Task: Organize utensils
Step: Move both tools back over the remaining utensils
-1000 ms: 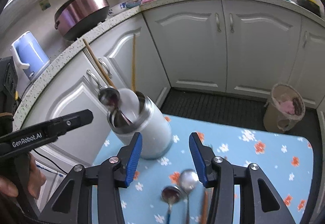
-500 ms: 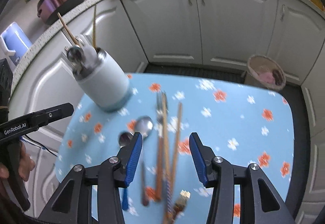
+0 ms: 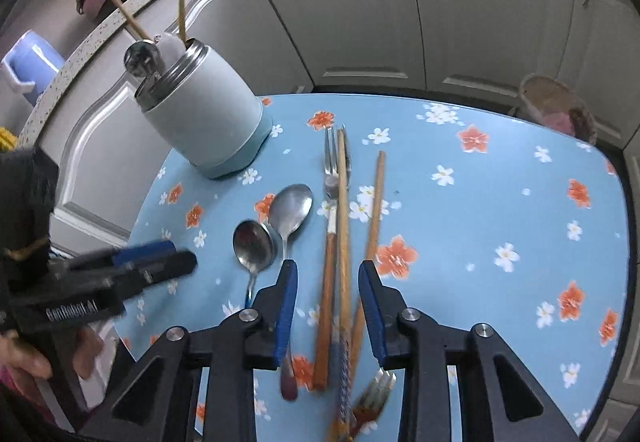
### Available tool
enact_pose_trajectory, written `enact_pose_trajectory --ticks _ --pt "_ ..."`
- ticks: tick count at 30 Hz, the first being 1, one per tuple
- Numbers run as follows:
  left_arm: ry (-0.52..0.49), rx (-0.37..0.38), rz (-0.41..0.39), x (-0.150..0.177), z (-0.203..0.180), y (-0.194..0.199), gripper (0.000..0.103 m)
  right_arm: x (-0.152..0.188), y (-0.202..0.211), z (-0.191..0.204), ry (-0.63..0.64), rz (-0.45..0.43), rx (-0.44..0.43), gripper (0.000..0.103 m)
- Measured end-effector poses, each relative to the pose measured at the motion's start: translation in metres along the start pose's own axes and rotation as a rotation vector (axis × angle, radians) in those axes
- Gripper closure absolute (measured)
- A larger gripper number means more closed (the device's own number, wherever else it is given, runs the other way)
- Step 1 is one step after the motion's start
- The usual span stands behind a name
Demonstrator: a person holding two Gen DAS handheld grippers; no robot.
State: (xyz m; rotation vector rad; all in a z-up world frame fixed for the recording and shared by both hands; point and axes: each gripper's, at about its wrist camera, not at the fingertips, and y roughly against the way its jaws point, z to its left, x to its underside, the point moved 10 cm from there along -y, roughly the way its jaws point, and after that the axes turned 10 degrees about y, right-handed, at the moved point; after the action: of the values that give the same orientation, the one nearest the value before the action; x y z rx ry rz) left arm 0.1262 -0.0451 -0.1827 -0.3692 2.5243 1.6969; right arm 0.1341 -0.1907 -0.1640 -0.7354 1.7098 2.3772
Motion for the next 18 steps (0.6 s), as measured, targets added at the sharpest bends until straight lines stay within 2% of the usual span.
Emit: enact_pose_trajectory --ticks 5,11,15,18 --pt "-0.03 0.02 0.016 -0.002 -0.008 -0.013 0.037 -0.013 -0.015 -0.004 -0.02 0.027 -0.038 0.072" --pt "-0.042 0.008 0.023 -0.006 -0.008 -0.025 0.037 -0.023 -0.028 -0.004 -0.018 0.042 -0.069 0.072" --pt "-0.013 0.02 0.03 -0.007 -0.008 -0.026 0.037 -0.024 -0.033 -0.005 -0.009 0.048 -0.068 0.072" --pt "-0.012 -0.002 0.026 -0.008 -0.009 -0.028 0.037 -0.024 -0.037 -0.008 -0.025 0.059 -0.078 0.072"
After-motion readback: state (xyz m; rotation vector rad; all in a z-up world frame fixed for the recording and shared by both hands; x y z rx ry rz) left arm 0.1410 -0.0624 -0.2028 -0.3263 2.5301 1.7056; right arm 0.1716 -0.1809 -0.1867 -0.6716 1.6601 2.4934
